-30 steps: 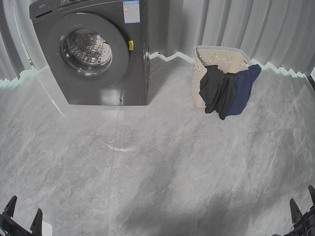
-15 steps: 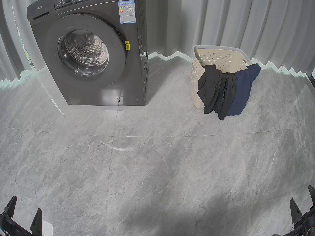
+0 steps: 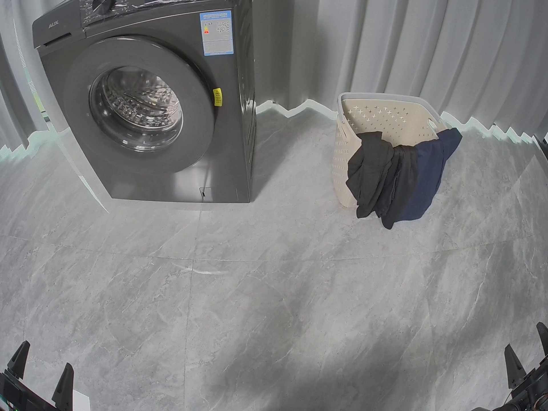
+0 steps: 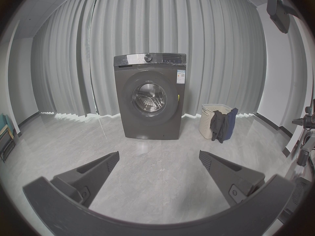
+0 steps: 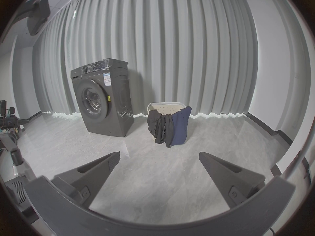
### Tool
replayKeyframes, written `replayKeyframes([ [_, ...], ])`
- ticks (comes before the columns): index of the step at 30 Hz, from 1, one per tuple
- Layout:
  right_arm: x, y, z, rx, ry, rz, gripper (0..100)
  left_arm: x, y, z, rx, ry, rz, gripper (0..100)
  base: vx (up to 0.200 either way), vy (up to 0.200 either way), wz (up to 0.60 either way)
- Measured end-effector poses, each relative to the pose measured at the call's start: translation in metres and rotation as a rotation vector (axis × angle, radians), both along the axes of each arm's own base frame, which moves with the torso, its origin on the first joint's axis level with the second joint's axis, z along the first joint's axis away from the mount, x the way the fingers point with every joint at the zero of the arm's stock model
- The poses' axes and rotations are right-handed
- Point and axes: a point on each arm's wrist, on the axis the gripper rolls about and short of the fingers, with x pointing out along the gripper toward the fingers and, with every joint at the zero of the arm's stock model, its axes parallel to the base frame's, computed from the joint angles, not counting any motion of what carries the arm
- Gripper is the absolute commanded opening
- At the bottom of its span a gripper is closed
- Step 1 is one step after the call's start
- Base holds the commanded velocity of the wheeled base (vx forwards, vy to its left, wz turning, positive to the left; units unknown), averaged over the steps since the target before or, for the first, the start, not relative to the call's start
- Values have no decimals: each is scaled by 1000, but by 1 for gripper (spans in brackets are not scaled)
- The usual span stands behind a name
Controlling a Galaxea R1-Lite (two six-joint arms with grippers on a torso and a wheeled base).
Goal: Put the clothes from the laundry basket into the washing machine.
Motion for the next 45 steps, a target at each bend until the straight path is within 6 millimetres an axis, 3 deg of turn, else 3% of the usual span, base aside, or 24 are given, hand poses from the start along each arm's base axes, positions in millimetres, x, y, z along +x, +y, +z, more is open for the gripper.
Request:
replayKeyframes([
  [9, 0, 0, 0, 0, 0, 1, 100, 0, 0, 0, 2, 0, -1, 100, 200, 0, 0],
  [21, 0, 0, 0, 0, 0, 1, 100, 0, 0, 0, 5, 2, -2, 100, 0, 0, 0],
  [35, 0, 0, 0, 0, 0, 2, 100, 0, 0, 0, 5, 2, -3, 100, 0, -171, 0],
  [45, 0, 0, 0, -1, 0, 1, 100, 0, 0, 0, 6, 1, -3, 100, 0, 0, -360],
])
